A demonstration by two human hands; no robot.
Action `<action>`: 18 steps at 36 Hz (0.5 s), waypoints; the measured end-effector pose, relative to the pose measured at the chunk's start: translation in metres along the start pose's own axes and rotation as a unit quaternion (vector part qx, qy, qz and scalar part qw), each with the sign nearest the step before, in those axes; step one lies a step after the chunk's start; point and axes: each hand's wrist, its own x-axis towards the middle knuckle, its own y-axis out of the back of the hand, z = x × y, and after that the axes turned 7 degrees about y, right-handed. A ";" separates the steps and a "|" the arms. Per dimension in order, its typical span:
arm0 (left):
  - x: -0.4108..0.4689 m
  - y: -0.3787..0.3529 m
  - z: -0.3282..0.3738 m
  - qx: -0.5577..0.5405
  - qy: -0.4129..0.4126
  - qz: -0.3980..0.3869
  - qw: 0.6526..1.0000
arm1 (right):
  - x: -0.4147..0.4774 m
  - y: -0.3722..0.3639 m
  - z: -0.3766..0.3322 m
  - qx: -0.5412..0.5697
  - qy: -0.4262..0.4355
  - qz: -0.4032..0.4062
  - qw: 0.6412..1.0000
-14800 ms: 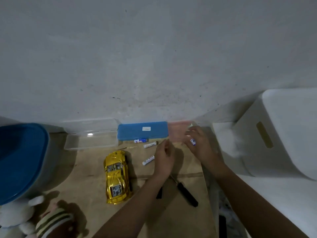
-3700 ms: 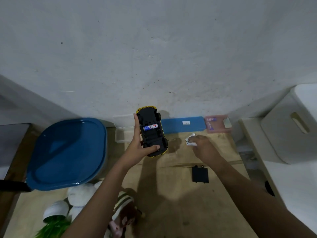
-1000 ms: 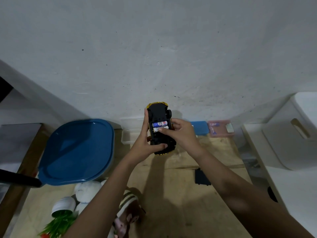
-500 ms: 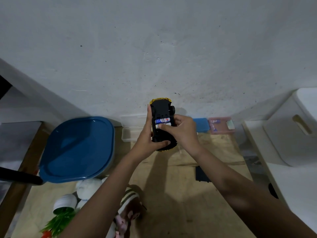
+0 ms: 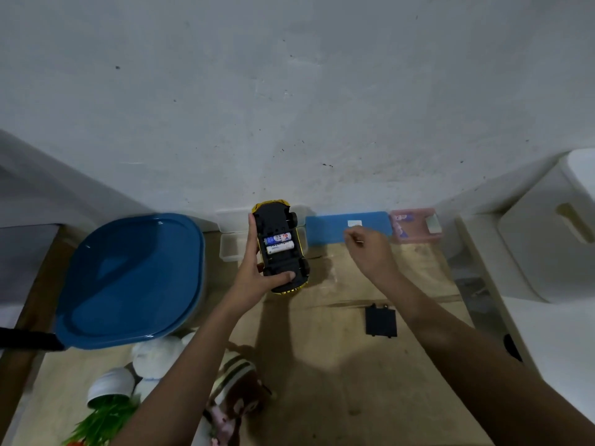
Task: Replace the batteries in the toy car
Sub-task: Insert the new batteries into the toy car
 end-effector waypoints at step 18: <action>0.021 -0.005 -0.010 -0.005 0.013 -0.003 1.000 | 0.009 -0.009 0.059 -0.384 0.090 -0.143 0.908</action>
